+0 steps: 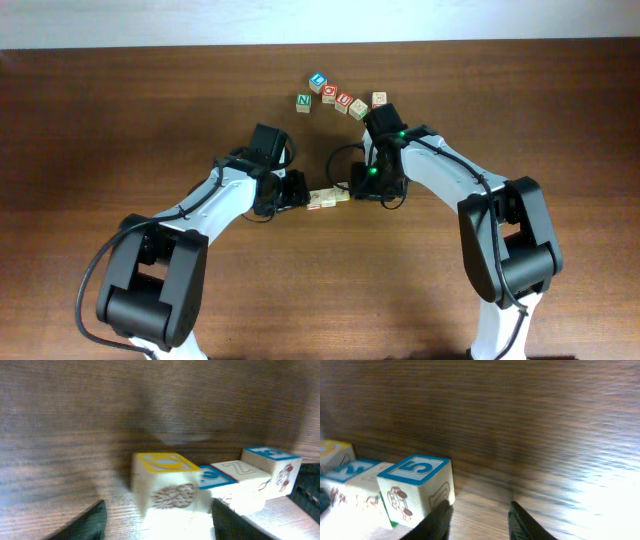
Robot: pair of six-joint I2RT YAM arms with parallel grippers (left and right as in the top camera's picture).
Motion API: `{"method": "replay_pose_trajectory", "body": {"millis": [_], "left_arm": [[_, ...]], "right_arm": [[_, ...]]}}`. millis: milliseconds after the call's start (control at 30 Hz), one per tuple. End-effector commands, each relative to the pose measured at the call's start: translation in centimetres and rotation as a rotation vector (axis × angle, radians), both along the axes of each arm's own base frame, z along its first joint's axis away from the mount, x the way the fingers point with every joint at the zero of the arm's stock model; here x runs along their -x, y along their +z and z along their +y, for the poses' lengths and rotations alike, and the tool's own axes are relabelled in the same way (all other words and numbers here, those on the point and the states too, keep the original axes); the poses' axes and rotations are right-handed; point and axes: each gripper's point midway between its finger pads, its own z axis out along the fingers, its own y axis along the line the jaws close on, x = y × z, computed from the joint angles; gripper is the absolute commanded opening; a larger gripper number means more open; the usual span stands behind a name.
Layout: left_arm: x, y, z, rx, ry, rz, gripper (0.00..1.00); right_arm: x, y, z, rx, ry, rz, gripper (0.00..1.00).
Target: Rotate 4 blocks
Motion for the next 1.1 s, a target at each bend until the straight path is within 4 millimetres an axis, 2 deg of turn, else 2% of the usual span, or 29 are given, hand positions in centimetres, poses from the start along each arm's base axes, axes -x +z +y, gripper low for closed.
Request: {"method": "replay_pose_trajectory", "body": {"millis": [0, 67, 200, 333, 367, 433, 467, 533, 567, 633, 667, 733, 833, 1067], "left_arm": [[0.9, -1.6, 0.5, -0.022, -0.033, 0.044, 0.70], [0.2, -0.8, 1.3, -0.035, -0.063, 0.032, 0.71], [-2.2, 1.8, 4.3, -0.143, -0.068, -0.004, 0.75], [-3.9, 3.9, 5.2, -0.175, -0.059, -0.043, 0.76], [-4.6, 4.6, 5.4, -0.172, -0.052, -0.060, 0.76], [-6.9, 6.6, 7.0, -0.182, 0.001, -0.120, 0.75], [-7.9, 7.5, 8.2, -0.178, 0.035, -0.143, 0.73], [-9.1, 8.2, 11.6, -0.181, 0.117, -0.157, 0.70], [-9.2, 8.2, 12.9, -0.183, 0.146, -0.153, 0.68], [-9.2, 8.1, 16.8, -0.192, 0.232, -0.135, 0.63], [-8.9, 8.0, 18.7, -0.194, 0.274, -0.118, 0.62], [-7.8, 7.6, 20.9, -0.199, 0.321, -0.068, 0.60], [-6.1, 7.2, 21.8, -0.202, 0.341, 0.001, 0.59], [-5.9, 7.1, 19.2, -0.203, 0.277, 0.013, 0.61]], "right_arm": [[0.5, -0.1, 0.9, -0.035, 0.006, 0.029, 0.41], [-0.1, 0.9, 0.6, -0.034, -0.004, 0.027, 0.41], [-1.5, 3.2, -0.1, 0.035, -0.012, -0.002, 0.45], [-2.1, 4.5, -0.1, 0.059, 0.014, -0.027, 0.45], [-2.3, 4.7, 0.6, 0.052, 0.027, -0.046, 0.45], [-2.5, 5.0, 3.1, 0.029, 0.075, -0.102, 0.41], [-2.6, 5.2, 5.0, 0.021, 0.101, -0.148, 0.39], [-3.2, 5.4, 7.3, 0.061, 0.073, -0.235, 0.33], [-3.5, 5.7, 8.4, 0.063, 0.070, -0.281, 0.30], [-4.0, 6.4, 10.7, 0.052, 0.091, -0.364, 0.25], [-4.3, 6.7, 11.6, 0.049, 0.097, -0.405, 0.17], [-4.9, 6.7, 12.7, 0.049, 0.100, -0.459, 0.16], [-5.3, 4.9, 13.5, 0.041, 0.103, -0.457, 0.12], [-4.2, 2.1, 14.3, 0.011, 0.139, -0.376, 0.11]]}}
